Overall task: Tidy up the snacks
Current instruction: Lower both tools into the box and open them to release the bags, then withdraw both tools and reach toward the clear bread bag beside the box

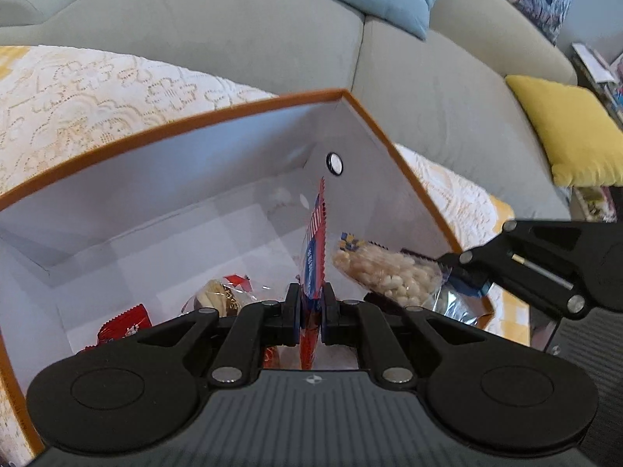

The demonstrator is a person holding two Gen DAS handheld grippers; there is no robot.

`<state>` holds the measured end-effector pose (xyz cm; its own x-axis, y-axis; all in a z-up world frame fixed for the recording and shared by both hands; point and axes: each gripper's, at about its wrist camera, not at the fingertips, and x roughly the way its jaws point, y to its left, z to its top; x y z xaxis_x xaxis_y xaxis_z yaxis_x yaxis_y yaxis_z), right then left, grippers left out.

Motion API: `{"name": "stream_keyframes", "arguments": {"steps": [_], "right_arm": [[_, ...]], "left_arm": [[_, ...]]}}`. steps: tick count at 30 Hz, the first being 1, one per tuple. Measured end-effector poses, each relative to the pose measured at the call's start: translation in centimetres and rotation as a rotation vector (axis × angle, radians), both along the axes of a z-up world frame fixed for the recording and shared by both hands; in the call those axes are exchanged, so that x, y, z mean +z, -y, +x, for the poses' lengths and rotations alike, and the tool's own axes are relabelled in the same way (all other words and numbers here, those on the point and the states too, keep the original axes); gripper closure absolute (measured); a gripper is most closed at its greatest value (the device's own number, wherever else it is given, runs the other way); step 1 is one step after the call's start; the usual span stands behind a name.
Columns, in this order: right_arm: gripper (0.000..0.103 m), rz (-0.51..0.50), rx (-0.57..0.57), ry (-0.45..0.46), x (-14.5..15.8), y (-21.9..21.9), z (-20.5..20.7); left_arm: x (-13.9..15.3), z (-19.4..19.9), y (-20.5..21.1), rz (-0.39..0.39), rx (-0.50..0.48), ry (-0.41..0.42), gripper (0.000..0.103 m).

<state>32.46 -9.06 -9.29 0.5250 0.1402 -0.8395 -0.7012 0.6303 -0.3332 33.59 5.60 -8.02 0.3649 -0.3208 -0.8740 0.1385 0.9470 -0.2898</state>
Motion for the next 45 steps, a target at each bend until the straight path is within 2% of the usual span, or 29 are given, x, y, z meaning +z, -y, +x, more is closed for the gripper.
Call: {"name": "stream_keyframes", "arguments": {"steps": [8, 13, 17, 21, 24, 27, 30, 37, 45], "right_arm": [[0.082, -0.028, 0.025, -0.012, -1.2, -0.4, -0.1], [0.082, -0.02, 0.021, -0.053, -1.9, -0.1, 0.2], [0.081, -0.015, 0.011, -0.089, -2.4, 0.0, 0.3], [0.076, 0.001, -0.013, -0.112, -2.1, 0.3, 0.0], [0.066, 0.016, -0.027, -0.107, -1.6, 0.6, -0.2], [0.062, 0.029, -0.037, -0.106, -0.8, 0.9, -0.6], [0.061, 0.033, -0.04, -0.099, -0.1, 1.0, -0.7], [0.06, 0.069, -0.062, -0.097, 2.3, 1.6, -2.2], [0.06, 0.201, -0.116, -0.081, 5.1, 4.3, -5.4]], "left_arm": [[-1.7, 0.2, -0.1, 0.001, 0.004, -0.053, 0.094], [-2.4, 0.5, -0.5, 0.019, 0.024, -0.087, 0.086], [-2.6, 0.3, -0.5, 0.031, 0.021, -0.106, 0.077], [-2.5, 0.1, -0.5, 0.065, 0.038, -0.108, 0.057], [-2.0, -0.3, -0.5, 0.081, 0.051, -0.091, 0.052], [-1.0, -0.7, -0.4, 0.109, 0.056, -0.053, 0.049], [0.0, -1.2, -0.3, 0.125, 0.05, -0.026, 0.048], [2.2, -2.7, -0.1, 0.151, 0.006, -0.024, 0.047], [5.2, -6.8, 1.3, 0.175, -0.051, 0.085, 0.047]]}}
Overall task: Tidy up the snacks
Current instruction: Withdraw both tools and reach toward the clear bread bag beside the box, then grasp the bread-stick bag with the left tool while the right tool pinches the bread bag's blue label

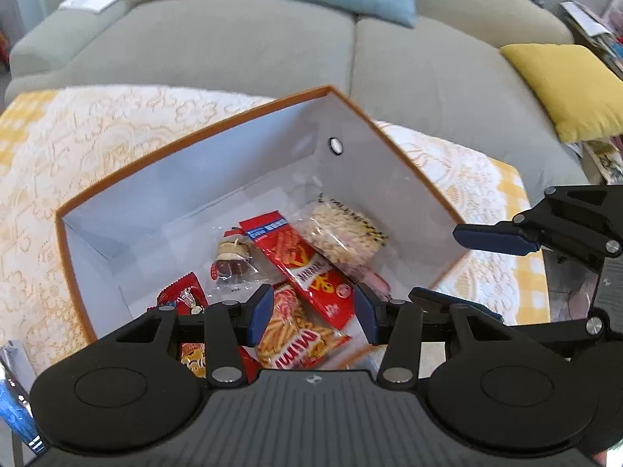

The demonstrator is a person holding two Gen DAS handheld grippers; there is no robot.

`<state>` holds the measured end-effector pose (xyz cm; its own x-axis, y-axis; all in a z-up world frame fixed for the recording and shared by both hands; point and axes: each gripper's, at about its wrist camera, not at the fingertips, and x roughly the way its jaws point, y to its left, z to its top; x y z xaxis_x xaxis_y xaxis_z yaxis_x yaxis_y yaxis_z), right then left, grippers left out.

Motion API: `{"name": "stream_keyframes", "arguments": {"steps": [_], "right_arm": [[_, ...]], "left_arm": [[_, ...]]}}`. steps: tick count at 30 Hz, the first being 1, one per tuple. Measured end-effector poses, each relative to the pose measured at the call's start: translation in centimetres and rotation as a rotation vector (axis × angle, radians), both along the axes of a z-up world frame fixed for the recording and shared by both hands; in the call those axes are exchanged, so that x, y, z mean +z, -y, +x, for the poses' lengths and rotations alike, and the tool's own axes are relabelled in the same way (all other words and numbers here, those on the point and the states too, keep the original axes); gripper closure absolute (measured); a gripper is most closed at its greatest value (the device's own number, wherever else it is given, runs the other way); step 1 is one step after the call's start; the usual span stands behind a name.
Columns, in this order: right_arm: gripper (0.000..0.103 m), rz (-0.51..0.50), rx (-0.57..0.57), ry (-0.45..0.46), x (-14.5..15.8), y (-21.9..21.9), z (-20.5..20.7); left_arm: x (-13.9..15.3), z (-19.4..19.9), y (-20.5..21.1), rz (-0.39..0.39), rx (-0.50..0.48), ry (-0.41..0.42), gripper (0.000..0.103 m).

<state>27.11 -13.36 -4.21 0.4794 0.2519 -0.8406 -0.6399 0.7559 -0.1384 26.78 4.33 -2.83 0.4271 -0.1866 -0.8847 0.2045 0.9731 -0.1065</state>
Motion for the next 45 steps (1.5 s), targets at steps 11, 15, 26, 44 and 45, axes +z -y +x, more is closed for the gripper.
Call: {"name": "stream_keyframes", "arguments": {"steps": [11, 15, 26, 44, 45], "right_arm": [[0.06, 0.106, -0.122, 0.071, -1.0, 4.0, -6.2], [0.06, 0.158, -0.22, 0.084, -2.7, 5.6, -8.7], [0.064, 0.266, -0.429, 0.092, -8.0, 7.2, -12.0], [0.08, 0.273, -0.44, 0.08, -11.6, 6.9, -9.8], [0.08, 0.273, -0.442, 0.073, -11.8, 6.9, -9.8]], "left_arm": [[0.5, -7.7, 2.2, -0.002, -0.05, 0.102, 0.047], [-1.0, -9.9, 2.9, 0.0, -0.064, 0.103, 0.047], [-6.2, -11.4, 2.8, -0.024, 0.018, 0.062, 0.047], [-10.8, -9.4, 1.8, -0.026, 0.097, 0.034, 0.052], [-10.8, -9.3, 1.7, -0.037, 0.097, 0.033, 0.052]]}}
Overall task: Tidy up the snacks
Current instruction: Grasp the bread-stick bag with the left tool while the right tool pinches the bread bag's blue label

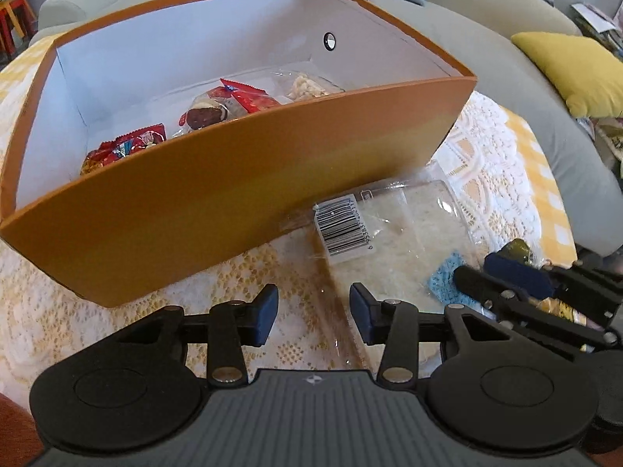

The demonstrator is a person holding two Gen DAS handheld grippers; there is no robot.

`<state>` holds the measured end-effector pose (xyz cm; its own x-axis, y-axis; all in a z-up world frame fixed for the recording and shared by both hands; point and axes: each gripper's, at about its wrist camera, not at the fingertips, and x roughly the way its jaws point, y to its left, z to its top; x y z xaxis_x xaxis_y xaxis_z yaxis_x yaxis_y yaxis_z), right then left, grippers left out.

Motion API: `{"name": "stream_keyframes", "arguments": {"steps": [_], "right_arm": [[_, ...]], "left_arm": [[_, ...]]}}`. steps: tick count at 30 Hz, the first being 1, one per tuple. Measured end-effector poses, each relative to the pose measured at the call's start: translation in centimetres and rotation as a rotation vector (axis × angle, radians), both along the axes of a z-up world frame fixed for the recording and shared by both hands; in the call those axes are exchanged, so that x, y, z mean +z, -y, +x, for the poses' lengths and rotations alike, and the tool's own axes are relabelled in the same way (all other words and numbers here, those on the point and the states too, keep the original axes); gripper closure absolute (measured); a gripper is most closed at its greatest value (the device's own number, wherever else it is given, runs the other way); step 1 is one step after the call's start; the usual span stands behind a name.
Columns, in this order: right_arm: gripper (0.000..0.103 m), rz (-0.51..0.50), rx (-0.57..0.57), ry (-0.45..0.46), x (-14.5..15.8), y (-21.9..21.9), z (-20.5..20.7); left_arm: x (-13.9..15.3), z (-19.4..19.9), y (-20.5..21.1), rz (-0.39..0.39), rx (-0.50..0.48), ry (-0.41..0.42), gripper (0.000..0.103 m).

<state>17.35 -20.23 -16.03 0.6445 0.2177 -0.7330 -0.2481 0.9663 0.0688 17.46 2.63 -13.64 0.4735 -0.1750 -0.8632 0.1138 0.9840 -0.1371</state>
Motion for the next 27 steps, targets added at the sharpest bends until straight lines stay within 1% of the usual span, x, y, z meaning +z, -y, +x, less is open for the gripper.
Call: {"name": "stream_keyframes", "arguments": {"steps": [3, 4, 6, 10, 15, 18, 20, 21, 23, 24, 25, 27], "right_arm": [[0.079, 0.005, -0.001, -0.002, -0.4, 0.0, 0.1], [0.079, 0.008, 0.0, -0.002, -0.5, 0.1, 0.2], [0.079, 0.014, 0.001, -0.005, -0.6, 0.1, 0.3], [0.078, 0.047, -0.032, -0.02, -0.8, 0.7, 0.5], [0.078, 0.054, -0.056, -0.027, -1.0, 1.1, 0.7], [0.078, 0.06, -0.055, -0.03, -1.1, 1.1, 0.7], [0.078, 0.07, -0.06, -0.034, -1.2, 1.3, 0.8], [0.078, 0.077, -0.063, -0.036, -1.2, 1.4, 0.8], [0.079, 0.081, -0.068, -0.035, -1.2, 1.4, 0.8], [0.081, 0.076, -0.069, -0.033, -1.1, 1.4, 0.7], [0.086, 0.064, -0.071, -0.027, -1.0, 1.2, 0.6], [0.09, 0.018, -0.076, -0.009, -0.8, 0.9, 0.4]], "left_arm": [[-0.1, 0.4, -0.3, -0.035, 0.009, -0.006, 0.052], [-0.2, 0.5, -0.4, -0.044, 0.013, -0.009, 0.05], [-0.4, 0.7, -0.5, -0.061, 0.009, -0.011, 0.042], [-0.7, 1.0, -0.4, -0.141, -0.004, -0.034, 0.04], [-1.6, 1.3, -0.6, -0.219, 0.023, -0.063, 0.03], [-2.2, 1.8, -0.8, -0.284, 0.038, -0.096, 0.029], [-2.3, 1.9, -0.6, -0.297, 0.034, -0.088, 0.027], [-2.4, 2.0, -0.5, -0.301, 0.024, -0.085, 0.024], [-2.4, 2.0, 0.0, -0.304, 0.004, -0.08, 0.027], [-2.3, 2.1, 0.4, -0.301, 0.0, -0.077, 0.032], [-2.3, 2.0, 0.4, -0.306, 0.0, -0.077, 0.034], [-1.9, 1.8, 0.2, -0.305, 0.005, -0.069, 0.047]]}}
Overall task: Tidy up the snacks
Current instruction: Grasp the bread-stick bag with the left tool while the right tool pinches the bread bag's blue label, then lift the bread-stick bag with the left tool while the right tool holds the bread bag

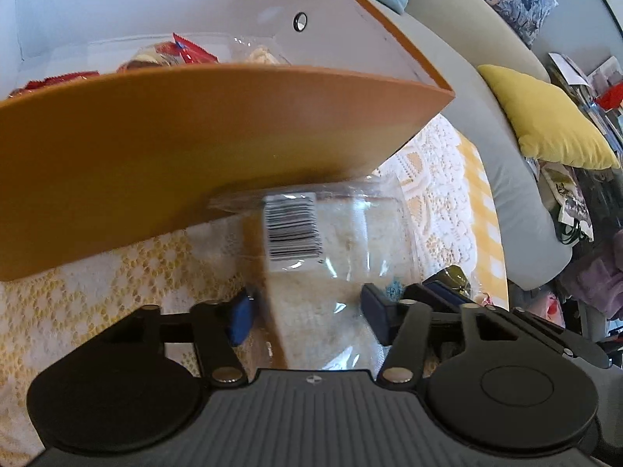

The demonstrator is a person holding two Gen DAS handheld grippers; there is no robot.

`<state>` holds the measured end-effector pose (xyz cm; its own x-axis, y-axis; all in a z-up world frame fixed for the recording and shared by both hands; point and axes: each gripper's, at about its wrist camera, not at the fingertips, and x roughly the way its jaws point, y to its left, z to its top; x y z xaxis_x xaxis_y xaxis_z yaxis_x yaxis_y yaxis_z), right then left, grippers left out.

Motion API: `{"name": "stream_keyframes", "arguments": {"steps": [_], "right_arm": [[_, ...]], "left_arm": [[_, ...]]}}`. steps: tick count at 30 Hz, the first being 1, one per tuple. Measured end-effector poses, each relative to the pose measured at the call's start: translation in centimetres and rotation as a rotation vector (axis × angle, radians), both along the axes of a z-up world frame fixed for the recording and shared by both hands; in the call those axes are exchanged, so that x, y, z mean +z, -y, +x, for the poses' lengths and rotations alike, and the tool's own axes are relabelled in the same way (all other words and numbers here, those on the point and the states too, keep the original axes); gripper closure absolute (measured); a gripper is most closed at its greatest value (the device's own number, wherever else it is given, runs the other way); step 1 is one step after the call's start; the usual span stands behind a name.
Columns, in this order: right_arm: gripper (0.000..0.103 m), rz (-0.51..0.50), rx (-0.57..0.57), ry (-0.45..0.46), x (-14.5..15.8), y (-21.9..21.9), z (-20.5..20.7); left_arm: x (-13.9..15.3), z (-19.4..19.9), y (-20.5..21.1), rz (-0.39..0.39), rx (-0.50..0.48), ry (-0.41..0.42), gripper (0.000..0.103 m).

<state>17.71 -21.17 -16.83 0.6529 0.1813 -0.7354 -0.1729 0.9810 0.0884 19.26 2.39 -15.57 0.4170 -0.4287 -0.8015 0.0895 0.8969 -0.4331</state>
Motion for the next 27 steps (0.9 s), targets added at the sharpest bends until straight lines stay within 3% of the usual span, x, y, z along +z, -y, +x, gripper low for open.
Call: {"name": "stream_keyframes", "arguments": {"steps": [2, 8, 12, 27], "right_arm": [[0.092, -0.038, -0.003, 0.002, 0.0, -0.1, -0.1], [0.093, 0.0, 0.024, -0.017, 0.3, 0.0, -0.5], [0.103, -0.005, 0.075, 0.006, 0.9, -0.6, -1.1], [0.103, 0.036, -0.039, -0.05, 0.5, 2.0, -0.4]], "left_arm": [[0.5, -0.4, -0.3, 0.001, 0.006, 0.004, 0.056], [3.2, -2.5, -0.5, 0.037, -0.009, 0.021, 0.07], [5.3, -3.9, 0.1, 0.026, -0.034, 0.048, 0.071], [6.7, -2.8, 2.7, 0.004, -0.044, 0.104, 0.071]]}}
